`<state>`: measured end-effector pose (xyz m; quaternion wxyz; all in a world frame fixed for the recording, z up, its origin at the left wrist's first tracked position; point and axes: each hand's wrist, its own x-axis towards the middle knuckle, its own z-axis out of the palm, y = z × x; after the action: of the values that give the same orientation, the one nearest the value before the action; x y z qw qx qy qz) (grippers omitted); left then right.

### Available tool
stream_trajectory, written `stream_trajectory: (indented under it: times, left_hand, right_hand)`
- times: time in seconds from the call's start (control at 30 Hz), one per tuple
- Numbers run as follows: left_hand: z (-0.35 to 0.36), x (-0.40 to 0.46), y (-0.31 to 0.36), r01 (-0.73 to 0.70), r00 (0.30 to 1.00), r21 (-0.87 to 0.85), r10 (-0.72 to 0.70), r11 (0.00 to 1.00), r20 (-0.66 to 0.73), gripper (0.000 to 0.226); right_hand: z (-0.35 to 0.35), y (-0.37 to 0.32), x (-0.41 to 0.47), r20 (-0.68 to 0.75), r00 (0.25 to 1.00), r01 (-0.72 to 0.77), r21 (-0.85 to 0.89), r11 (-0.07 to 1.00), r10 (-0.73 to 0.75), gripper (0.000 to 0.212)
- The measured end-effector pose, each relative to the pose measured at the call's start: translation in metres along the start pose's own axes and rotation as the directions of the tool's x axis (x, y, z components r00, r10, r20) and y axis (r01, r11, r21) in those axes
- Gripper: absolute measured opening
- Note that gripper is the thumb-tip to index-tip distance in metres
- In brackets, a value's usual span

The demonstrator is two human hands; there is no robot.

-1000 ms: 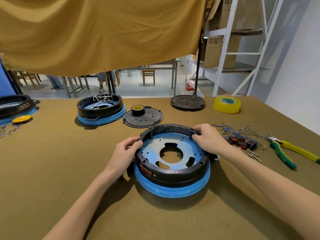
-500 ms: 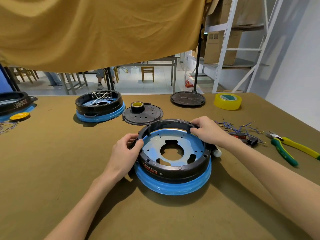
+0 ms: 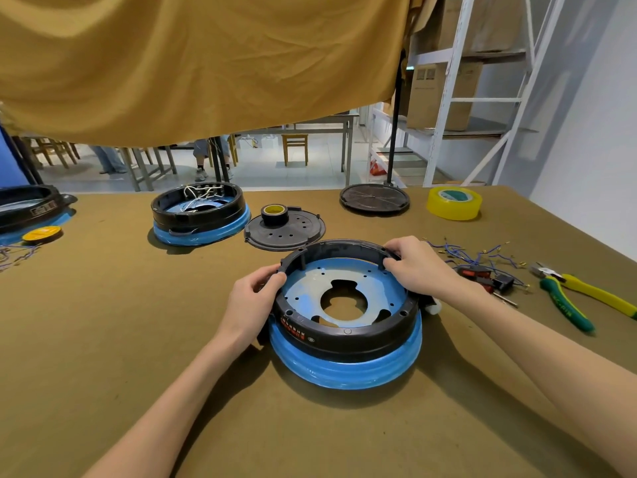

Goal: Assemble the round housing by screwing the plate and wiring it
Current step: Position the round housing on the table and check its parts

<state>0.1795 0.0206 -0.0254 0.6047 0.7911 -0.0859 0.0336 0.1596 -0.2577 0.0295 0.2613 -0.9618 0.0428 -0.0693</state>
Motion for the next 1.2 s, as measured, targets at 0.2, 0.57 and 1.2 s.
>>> stream_trajectory:
  times: [0.2,0.57,1.2]
  left_hand:
    - [0.004,0.002,0.003,0.030,1.000,-0.059,-0.030,0.998,0.001,0.036]
    - [0.004,0.002,0.001,0.035,0.999,-0.018,-0.035,0.999,0.020,0.040]
    - [0.004,0.007,0.005,-0.003,0.998,0.117,-0.004,0.993,0.058,0.041]
  right_hand:
    - [0.000,0.003,0.002,-0.018,1.000,-0.017,-0.003,1.000,0.017,0.024]
    - [0.003,0.009,-0.001,0.006,0.999,-0.032,-0.009,0.999,0.032,0.030]
    - [-0.001,-0.003,0.017,0.023,0.998,-0.058,-0.163,0.985,0.063,0.036]
